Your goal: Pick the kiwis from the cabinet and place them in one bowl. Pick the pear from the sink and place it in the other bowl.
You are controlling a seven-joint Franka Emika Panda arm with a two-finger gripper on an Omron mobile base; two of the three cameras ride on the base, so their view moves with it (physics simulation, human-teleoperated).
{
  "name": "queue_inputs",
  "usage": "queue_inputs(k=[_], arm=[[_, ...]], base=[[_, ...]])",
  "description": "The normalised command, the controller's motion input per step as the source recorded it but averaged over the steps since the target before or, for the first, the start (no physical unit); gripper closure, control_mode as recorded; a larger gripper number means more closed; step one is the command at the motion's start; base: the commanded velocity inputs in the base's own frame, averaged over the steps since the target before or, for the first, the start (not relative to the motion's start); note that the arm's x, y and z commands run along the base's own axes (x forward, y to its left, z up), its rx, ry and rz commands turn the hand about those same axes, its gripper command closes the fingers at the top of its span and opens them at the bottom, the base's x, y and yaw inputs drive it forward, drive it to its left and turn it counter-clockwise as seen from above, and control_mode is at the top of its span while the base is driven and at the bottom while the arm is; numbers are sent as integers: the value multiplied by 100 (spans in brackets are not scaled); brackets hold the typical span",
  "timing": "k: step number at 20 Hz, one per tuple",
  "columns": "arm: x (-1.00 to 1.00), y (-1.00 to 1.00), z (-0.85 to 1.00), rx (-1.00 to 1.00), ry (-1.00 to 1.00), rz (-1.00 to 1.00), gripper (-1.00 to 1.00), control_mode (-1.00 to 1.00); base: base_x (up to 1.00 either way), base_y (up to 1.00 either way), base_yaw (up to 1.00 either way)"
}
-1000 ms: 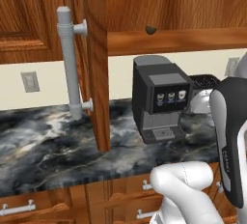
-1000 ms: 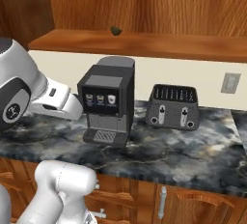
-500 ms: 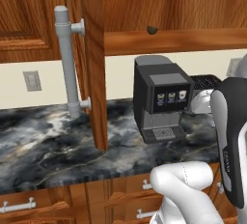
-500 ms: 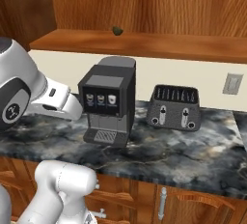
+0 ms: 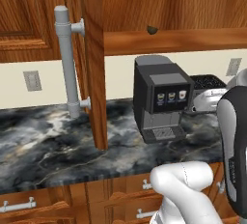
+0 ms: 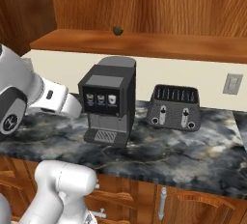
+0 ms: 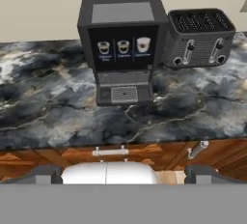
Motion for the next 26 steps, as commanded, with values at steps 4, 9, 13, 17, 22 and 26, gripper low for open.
queue_inputs(k=[4, 9, 13, 17, 22, 26], arm=[[-2, 0, 48, 0, -67, 5, -100, -100], [0, 0, 48, -2, -56, 0, -100, -100], [-14, -14, 59, 0, -45, -1, -100, -100], [-3, 0, 78, 0, -5, 0, -100, -100], [55, 17, 57, -6, 15, 0, -100, -100], [82, 13, 34, -3, 26, 0, -100, -100]], base=[[0, 0, 0], [0, 0, 0], [0, 0, 0], [0, 0, 0], [0, 0, 0], [0, 0, 0]])
